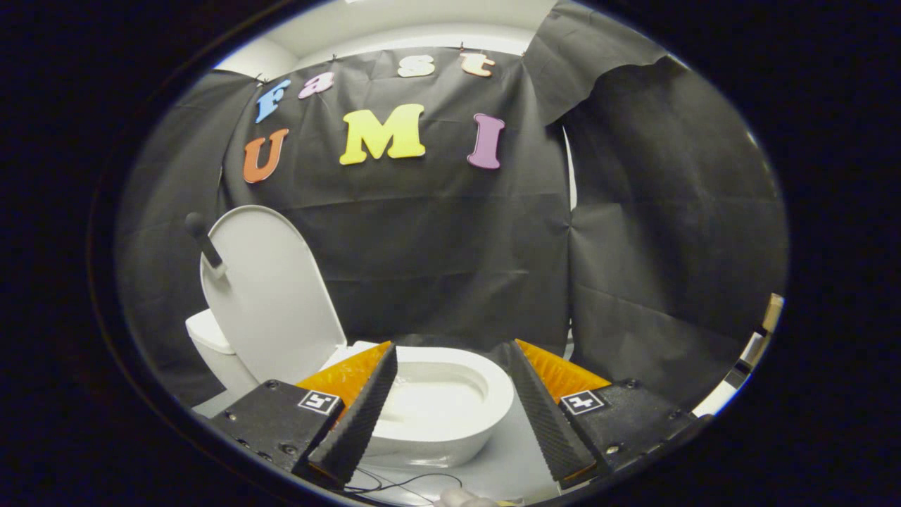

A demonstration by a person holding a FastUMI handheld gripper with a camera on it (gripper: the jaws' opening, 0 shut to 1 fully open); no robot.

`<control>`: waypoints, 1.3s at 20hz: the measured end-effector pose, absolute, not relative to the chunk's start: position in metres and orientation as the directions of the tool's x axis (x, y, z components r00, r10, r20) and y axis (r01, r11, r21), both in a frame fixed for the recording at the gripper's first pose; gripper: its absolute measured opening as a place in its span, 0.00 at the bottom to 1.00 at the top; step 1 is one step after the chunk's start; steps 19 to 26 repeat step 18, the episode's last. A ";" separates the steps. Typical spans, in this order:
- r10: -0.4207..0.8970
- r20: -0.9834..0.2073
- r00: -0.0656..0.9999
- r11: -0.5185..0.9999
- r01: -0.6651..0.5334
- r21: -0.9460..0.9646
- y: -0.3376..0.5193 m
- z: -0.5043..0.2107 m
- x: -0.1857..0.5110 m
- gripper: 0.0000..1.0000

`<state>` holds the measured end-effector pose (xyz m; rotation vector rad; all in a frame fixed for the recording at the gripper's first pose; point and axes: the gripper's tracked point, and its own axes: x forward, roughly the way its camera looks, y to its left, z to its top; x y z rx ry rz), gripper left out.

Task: Open the toilet lid.

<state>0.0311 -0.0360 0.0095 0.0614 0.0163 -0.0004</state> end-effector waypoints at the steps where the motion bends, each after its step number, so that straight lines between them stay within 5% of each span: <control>1: -0.001 -0.020 1.000 0.998 0.002 0.061 -0.036 0.007 0.032 0.99; 26: 0.002 0.018 1.000 0.999 -0.003 0.053 -0.037 0.014 0.031 0.99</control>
